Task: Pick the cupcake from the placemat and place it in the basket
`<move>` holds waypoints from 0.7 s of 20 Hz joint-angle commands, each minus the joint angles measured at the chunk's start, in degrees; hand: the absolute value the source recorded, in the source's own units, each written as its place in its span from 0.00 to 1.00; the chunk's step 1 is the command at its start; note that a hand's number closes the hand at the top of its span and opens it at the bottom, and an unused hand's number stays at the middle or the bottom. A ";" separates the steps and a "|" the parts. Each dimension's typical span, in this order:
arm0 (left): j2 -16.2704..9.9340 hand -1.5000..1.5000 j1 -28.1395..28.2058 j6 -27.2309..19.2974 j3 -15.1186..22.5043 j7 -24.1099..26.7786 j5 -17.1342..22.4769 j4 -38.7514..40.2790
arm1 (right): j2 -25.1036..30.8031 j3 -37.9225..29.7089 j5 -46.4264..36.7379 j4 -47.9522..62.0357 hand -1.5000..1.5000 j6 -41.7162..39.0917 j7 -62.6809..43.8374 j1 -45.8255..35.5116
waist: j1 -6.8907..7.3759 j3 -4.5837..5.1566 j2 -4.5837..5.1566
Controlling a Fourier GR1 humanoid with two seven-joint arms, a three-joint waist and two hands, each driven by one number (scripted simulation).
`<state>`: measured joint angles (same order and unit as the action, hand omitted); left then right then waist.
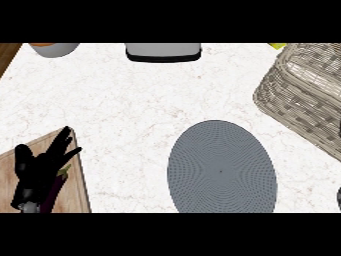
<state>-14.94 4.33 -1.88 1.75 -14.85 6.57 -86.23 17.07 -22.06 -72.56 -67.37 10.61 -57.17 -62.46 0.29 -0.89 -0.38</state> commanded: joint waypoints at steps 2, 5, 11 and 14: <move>2.37 0.50 2.59 -0.71 1.78 -0.72 -1.49 5.07 | 0.30 -2.88 2.59 3.79 1.00 5.95 1.87 2.76 | 0.44 0.88 0.80; 2.14 0.50 3.09 -0.66 1.42 -1.27 -1.45 4.15 | -0.81 -6.83 7.70 2.36 1.00 10.67 3.30 3.05 | 0.51 0.85 0.72; 1.31 0.50 3.95 1.70 0.17 0.30 -0.49 5.32 | 1.52 -10.24 13.85 4.89 1.00 14.75 12.01 9.26 | 0.41 0.87 0.76; 1.25 0.50 3.06 0.83 0.09 -2.79 -0.86 3.54 | 0.76 -10.25 15.40 5.59 1.00 17.15 14.47 11.66 | 0.30 0.85 0.62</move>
<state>-14.50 3.98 -1.14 1.19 -15.83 6.03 -86.44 17.97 -31.19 -59.55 -63.24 24.55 -45.52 -53.32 0.53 -0.87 -0.28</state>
